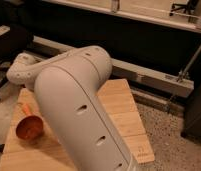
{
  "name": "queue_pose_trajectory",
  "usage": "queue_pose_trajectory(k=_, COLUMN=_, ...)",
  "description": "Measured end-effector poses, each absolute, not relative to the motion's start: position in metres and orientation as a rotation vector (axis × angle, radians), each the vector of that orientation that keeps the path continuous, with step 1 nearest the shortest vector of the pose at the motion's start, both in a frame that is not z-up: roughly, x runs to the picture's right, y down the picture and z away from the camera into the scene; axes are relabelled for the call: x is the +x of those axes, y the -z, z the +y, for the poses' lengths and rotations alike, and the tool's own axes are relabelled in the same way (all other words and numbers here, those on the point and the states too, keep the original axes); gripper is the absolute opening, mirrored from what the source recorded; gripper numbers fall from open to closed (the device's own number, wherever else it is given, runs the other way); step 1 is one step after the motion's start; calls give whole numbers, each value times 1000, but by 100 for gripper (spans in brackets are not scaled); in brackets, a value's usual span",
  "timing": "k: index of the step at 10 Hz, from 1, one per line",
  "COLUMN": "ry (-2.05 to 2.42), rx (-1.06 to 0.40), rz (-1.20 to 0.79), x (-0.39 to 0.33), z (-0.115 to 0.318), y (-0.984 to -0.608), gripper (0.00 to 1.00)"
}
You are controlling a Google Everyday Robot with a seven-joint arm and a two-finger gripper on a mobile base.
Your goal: Place the white sponge in the ceramic bowl
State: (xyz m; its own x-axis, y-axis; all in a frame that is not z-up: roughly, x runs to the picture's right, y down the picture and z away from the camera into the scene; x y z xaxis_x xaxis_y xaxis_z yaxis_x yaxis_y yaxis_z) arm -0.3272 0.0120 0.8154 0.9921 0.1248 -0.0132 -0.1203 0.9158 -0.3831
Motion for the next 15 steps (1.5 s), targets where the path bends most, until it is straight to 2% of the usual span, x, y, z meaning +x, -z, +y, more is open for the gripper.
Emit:
queue_pose_trajectory(k=3, ry=167, rx=-524, rz=-88, x=-339, z=26, y=-808, gripper=80)
queue_pose_trajectory(k=7, ry=508, rx=-626, rz=-253, x=-344, z=8, y=-801, gripper=80)
queue_pose_trajectory(k=10, ry=609, rx=-611, rz=-296, x=-331, z=-3, y=-810, gripper=80)
queue_pose_trajectory(k=15, ry=600, rx=-499, rz=-255, x=-284, z=1, y=-846, gripper=80)
